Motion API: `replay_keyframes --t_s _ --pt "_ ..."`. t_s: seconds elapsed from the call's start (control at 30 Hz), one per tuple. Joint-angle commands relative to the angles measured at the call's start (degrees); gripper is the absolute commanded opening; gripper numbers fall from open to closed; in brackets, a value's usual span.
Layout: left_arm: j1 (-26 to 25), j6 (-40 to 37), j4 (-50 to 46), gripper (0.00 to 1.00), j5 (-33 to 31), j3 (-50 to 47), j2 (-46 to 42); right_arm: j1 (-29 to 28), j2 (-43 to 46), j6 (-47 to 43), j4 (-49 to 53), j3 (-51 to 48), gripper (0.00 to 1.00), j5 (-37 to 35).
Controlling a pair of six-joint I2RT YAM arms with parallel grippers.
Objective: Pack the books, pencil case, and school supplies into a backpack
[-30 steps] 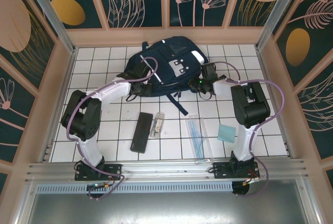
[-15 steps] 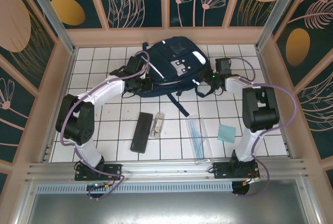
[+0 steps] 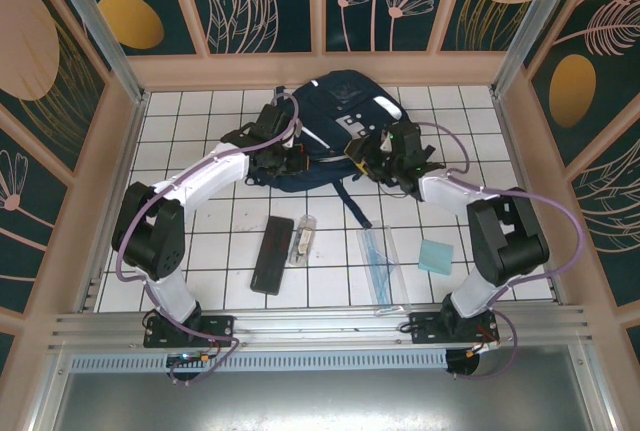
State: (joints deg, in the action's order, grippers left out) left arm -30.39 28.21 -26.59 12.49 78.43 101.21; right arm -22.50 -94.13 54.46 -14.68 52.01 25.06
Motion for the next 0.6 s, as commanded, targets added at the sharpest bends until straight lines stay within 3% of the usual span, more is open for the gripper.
replay_keyframes --t_s 0.0,0.2,0.4,0.47,0.57 --pt "-0.79 0.79 0.37 0.00 -0.63 2.13 -1.50 -1.12 -3.21 12.02 -16.40 -3.14 0.57 3.68" --pt "-2.03 0.19 0.27 0.00 -0.76 0.73 -0.48 -2.09 -6.38 16.61 -21.88 -3.62 0.60 -1.31" --pt "-2.71 -0.43 0.41 0.00 -0.50 0.49 -0.40 -2.88 -10.75 20.43 -26.86 -2.45 0.57 -5.24" --pt "-2.90 -0.67 0.52 0.00 -0.55 0.43 -0.44 -2.90 -12.26 21.89 -29.26 -2.24 0.46 -5.73" --pt "-2.88 -2.64 0.09 0.00 -4.34 -0.36 -0.50 -2.92 -12.76 23.28 -32.24 -2.54 0.08 -6.40"
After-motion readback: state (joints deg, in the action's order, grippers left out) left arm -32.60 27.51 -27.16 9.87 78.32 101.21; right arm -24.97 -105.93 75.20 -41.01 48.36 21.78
